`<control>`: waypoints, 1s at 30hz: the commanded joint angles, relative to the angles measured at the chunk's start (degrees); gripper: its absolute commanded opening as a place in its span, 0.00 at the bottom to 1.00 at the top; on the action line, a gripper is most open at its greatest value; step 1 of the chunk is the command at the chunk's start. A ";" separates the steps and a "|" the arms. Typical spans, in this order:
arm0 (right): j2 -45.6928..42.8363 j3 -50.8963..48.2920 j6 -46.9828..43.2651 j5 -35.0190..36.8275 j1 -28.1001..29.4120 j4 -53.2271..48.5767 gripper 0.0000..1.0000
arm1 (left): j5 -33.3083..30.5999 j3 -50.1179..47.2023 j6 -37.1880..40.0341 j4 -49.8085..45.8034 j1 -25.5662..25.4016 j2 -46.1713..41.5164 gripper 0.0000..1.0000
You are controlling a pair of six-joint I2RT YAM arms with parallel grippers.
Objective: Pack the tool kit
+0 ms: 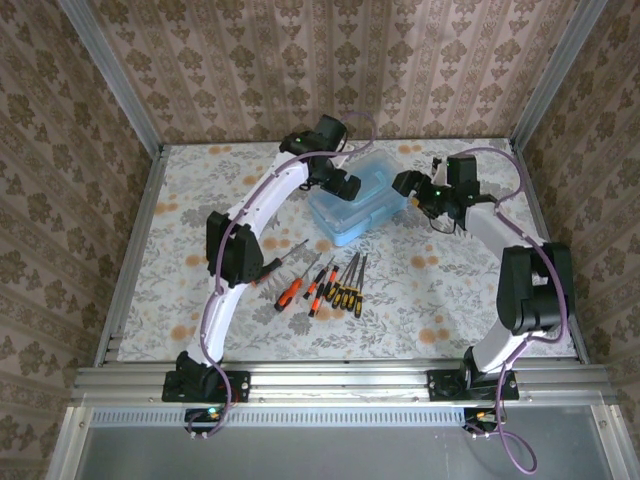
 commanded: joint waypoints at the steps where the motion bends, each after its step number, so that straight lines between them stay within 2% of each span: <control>1: 3.82 3.78 1.09 -2.26 0.48 1.07 0.86 | 4.08 -3.59 0.13 0.15 -0.10 -2.61 1.00; 7: 8.76 8.08 2.06 -3.30 0.75 1.59 0.86 | 12.19 -14.21 -3.83 6.48 -1.77 -7.99 1.00; 9: 10.06 9.49 2.52 -3.72 0.92 1.41 0.86 | 12.76 -15.89 -4.42 7.24 -2.63 -9.31 1.00; 11: 10.81 10.42 2.53 -4.38 1.09 1.27 0.86 | 10.50 -15.86 -4.40 7.02 -3.29 -10.02 1.00; 14: 10.76 10.81 2.27 -4.47 1.17 0.94 0.86 | 6.36 -12.77 -4.40 4.99 -3.20 -9.14 1.00; 18: 9.78 10.68 1.21 -4.47 1.10 -0.06 0.85 | -1.92 -2.83 -4.22 -0.84 -2.88 -4.03 1.00; 23: 6.80 8.24 0.24 -4.74 0.17 -0.47 0.86 | 0.62 7.71 -4.62 -4.56 -2.59 2.22 1.00; 26: 3.22 3.03 0.80 -5.37 -1.36 1.80 0.86 | 3.67 8.58 -5.01 -4.07 -2.44 3.79 1.00; 30: -1.35 -7.74 4.55 -8.52 -4.03 10.60 0.88 | 4.89 7.75 -4.75 -4.06 -2.44 4.67 1.00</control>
